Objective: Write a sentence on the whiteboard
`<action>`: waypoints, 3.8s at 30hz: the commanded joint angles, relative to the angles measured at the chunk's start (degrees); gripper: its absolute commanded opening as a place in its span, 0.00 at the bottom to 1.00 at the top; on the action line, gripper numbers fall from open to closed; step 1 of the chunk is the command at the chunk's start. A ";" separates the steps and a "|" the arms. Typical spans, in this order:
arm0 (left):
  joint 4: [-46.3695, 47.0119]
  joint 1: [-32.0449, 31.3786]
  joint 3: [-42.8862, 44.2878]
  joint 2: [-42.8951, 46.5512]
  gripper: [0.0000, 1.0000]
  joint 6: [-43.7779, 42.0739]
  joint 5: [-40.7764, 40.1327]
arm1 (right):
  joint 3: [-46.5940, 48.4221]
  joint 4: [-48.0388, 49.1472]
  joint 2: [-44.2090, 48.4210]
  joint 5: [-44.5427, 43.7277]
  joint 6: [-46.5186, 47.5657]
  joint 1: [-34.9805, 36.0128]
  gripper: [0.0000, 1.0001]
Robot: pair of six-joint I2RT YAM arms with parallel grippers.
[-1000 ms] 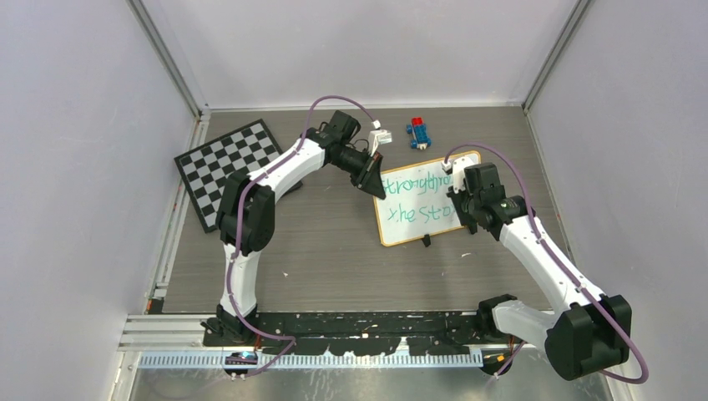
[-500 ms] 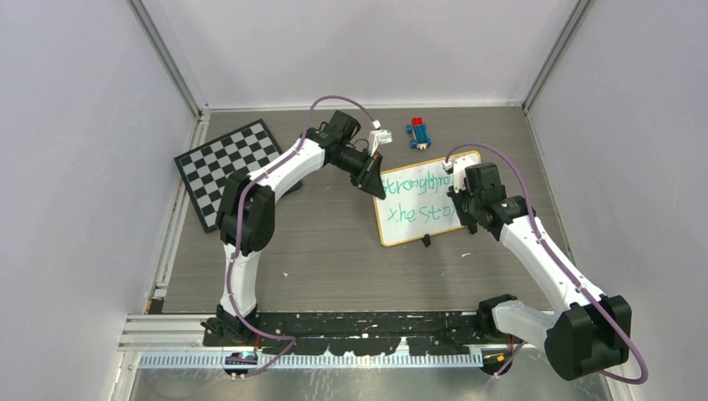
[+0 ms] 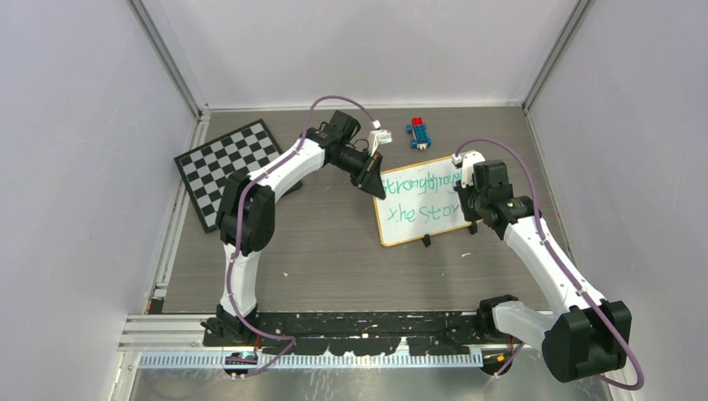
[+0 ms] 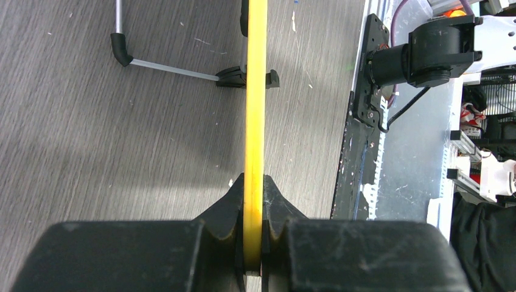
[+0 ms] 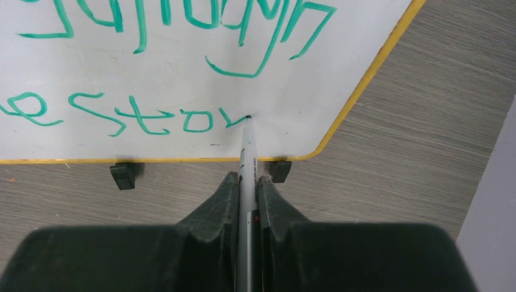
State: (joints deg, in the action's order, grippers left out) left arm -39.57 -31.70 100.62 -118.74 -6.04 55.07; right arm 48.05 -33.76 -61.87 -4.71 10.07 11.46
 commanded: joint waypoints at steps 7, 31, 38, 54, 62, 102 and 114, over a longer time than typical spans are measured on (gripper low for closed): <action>0.77 -0.03 1.73 0.26 0.00 -0.62 -0.31 | 2.01 3.86 0.81 1.45 -1.08 -1.99 0.00; 0.83 -0.03 1.76 0.11 0.00 -0.64 -0.50 | 1.22 1.58 -0.57 0.95 0.94 -2.50 0.00; 0.83 -0.03 2.21 -0.19 0.00 -0.38 -0.23 | 0.95 -0.75 -0.38 3.83 1.97 -2.49 0.00; 0.73 -0.02 2.64 -0.13 0.00 -0.21 -0.23 | 3.43 1.71 -0.12 2.78 0.88 -2.43 0.00; 0.66 0.02 2.13 0.23 0.00 -0.50 -0.47 | 4.93 2.49 -0.49 1.97 0.54 -2.77 0.00; 0.89 -0.03 2.04 0.17 0.00 -0.37 -0.49 | 6.31 1.76 -0.94 0.24 2.12 -3.28 0.00; 0.75 -0.02 1.93 0.06 0.00 -0.56 -0.66 | 4.14 1.57 -1.15 -2.49 3.80 -3.62 0.00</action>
State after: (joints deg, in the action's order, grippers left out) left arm -39.75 -31.70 100.92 -118.85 -6.24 55.00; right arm 52.16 -34.59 -64.27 -5.48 13.17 8.12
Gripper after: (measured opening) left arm 0.079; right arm 0.173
